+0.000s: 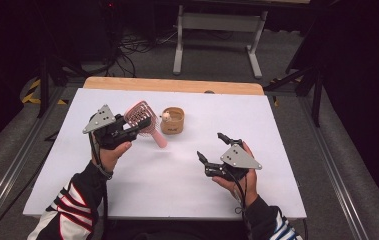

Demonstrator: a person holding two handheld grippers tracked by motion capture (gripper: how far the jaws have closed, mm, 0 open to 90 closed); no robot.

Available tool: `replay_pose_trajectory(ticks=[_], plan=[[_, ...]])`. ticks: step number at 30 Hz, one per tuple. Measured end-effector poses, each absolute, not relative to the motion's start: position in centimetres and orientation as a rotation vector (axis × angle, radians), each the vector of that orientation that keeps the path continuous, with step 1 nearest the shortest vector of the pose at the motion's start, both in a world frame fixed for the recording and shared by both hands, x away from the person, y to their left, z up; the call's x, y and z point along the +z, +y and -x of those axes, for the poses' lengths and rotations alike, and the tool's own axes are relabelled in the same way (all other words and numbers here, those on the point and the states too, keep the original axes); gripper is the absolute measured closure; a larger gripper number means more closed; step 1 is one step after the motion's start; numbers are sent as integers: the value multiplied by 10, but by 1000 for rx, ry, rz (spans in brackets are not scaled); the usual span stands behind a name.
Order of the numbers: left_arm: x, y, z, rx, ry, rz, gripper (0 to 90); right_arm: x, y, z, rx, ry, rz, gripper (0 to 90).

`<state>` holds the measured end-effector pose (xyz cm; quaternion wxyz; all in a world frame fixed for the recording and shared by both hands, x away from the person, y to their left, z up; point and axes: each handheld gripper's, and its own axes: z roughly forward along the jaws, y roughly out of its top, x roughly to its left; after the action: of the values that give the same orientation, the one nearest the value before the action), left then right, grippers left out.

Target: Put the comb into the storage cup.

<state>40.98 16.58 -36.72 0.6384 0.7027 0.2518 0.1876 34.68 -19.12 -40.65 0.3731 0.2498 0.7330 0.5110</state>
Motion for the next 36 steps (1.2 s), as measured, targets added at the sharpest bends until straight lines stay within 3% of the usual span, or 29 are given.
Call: replay_pose_trajectory(ticks=[14,36], plan=[[-362,178,-411,460,593,-1564,631,-416,-199,-345,1282,1873,-651,75],[-356,186,-414,492,601,-1552,631,-429,-221,-334,1244,1899,-672,55]])
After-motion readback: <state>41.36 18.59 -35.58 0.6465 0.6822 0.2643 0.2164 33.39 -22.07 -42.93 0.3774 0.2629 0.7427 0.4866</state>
